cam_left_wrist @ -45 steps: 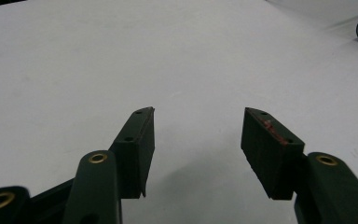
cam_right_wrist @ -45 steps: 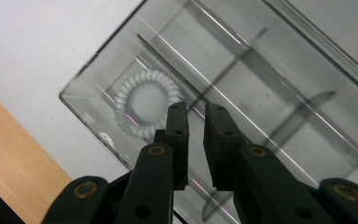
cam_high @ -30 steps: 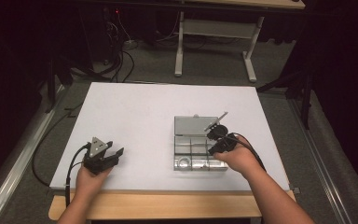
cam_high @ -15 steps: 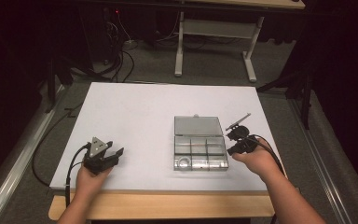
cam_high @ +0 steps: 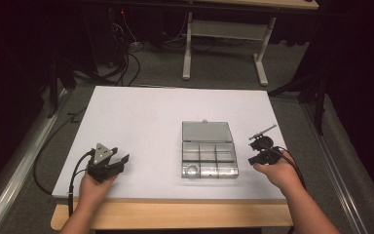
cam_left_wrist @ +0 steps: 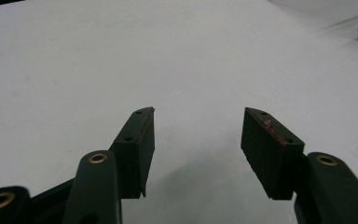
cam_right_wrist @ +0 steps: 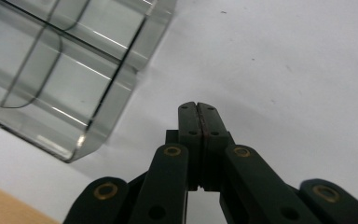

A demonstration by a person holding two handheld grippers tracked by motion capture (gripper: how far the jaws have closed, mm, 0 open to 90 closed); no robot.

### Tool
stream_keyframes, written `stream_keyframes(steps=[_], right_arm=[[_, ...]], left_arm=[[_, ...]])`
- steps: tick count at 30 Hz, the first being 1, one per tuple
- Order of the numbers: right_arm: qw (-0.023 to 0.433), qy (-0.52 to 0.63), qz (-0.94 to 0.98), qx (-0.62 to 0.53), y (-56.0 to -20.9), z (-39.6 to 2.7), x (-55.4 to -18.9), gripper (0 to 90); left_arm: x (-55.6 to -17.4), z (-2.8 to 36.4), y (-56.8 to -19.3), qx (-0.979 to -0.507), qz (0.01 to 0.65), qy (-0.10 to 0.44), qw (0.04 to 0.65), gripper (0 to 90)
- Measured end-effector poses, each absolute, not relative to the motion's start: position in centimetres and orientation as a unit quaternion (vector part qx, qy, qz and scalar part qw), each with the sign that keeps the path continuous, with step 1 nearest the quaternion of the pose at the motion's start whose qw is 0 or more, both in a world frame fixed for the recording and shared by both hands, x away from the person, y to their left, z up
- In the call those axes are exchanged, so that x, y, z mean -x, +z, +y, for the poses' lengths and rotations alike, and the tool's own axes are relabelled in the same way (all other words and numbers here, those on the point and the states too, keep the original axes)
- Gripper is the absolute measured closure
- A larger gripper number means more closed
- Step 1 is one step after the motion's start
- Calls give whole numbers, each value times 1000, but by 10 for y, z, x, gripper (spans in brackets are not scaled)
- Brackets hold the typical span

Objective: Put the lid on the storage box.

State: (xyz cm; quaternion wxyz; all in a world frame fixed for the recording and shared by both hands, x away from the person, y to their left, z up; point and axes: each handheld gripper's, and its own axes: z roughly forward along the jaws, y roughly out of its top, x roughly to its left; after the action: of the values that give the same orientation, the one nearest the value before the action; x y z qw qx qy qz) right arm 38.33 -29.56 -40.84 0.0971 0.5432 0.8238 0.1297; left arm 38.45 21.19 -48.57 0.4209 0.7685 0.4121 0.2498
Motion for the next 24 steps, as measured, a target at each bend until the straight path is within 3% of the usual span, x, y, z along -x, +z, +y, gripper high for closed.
stream_keyframes(steps=[24], right_arm=[[181, 250, 767, -563, -445, -315, -357, 883]], left_arm=[[-387, 211, -486, -768, 423, 248, 413, 452]])
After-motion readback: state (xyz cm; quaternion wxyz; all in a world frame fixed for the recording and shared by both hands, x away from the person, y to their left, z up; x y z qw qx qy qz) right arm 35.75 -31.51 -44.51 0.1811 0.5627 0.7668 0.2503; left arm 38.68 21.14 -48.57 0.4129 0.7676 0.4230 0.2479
